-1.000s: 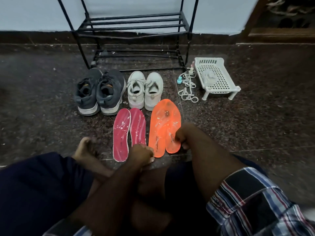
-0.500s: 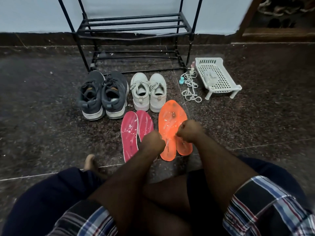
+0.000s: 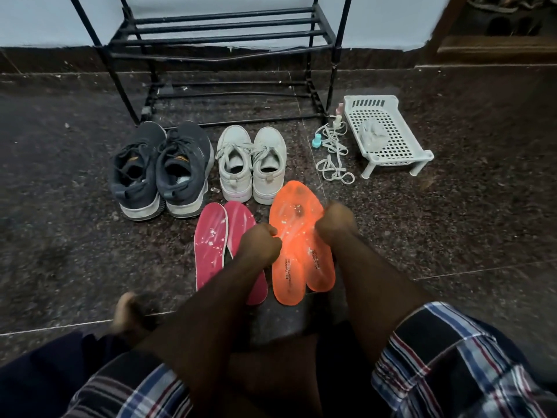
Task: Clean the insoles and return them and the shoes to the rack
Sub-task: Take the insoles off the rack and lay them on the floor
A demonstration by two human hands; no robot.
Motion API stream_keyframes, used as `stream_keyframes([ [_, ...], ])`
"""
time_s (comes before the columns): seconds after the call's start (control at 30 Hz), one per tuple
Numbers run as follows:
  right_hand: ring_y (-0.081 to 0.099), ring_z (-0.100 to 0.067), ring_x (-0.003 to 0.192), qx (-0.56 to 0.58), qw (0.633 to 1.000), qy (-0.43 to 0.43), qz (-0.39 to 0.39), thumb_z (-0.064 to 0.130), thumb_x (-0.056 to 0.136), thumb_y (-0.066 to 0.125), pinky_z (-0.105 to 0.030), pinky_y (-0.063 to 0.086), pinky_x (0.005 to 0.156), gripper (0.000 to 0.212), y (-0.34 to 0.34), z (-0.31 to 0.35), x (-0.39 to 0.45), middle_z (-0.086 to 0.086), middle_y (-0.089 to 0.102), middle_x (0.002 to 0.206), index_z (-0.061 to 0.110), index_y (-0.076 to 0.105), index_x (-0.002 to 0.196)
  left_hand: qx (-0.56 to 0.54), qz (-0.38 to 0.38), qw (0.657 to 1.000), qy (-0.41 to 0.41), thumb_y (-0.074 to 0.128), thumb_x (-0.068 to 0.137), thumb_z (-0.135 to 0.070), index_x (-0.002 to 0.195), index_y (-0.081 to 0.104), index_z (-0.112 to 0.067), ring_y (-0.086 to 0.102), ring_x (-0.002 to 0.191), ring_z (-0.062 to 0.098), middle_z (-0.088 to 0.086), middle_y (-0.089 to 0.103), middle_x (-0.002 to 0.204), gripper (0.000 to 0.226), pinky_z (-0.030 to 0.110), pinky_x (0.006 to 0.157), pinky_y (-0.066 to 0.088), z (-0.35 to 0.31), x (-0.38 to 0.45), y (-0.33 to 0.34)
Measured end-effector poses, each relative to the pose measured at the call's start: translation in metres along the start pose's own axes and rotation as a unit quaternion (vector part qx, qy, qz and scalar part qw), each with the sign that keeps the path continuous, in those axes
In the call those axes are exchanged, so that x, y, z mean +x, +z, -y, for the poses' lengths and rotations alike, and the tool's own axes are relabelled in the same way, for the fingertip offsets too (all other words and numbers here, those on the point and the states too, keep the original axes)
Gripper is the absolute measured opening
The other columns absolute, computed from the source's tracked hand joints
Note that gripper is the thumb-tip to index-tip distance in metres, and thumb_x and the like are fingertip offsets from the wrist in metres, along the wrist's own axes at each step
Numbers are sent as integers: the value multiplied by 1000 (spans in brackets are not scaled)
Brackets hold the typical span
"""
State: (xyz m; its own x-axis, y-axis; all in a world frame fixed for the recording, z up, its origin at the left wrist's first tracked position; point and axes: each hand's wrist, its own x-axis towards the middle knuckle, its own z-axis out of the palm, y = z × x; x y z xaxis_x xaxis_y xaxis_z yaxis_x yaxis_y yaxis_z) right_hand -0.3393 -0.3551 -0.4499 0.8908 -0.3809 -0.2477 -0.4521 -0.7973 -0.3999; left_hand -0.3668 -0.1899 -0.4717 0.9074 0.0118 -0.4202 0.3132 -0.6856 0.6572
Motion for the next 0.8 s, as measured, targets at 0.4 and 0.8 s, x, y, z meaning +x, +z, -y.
stream_keyframes([
  [0.4, 63, -31, 110, 110, 988, 103, 45, 7, 83, 65, -37, 55, 89, 29, 3, -27, 13, -18, 66, 116, 0, 67, 111, 7, -19, 999, -27, 54, 78, -6, 76, 70, -2, 68, 82, 36, 16, 71, 79, 17, 38, 74, 56, 9, -5, 5],
  [0.8, 64, -33, 109, 49, 989, 135, 41, 9, 85, 62, -39, 55, 88, 27, -3, -42, 5, -19, 66, 117, -2, 65, 110, 96, -29, 995, 23, 50, 84, -10, 141, 53, -21, 65, 105, 26, 8, 66, 122, 57, 34, 88, 54, 8, -27, 18],
])
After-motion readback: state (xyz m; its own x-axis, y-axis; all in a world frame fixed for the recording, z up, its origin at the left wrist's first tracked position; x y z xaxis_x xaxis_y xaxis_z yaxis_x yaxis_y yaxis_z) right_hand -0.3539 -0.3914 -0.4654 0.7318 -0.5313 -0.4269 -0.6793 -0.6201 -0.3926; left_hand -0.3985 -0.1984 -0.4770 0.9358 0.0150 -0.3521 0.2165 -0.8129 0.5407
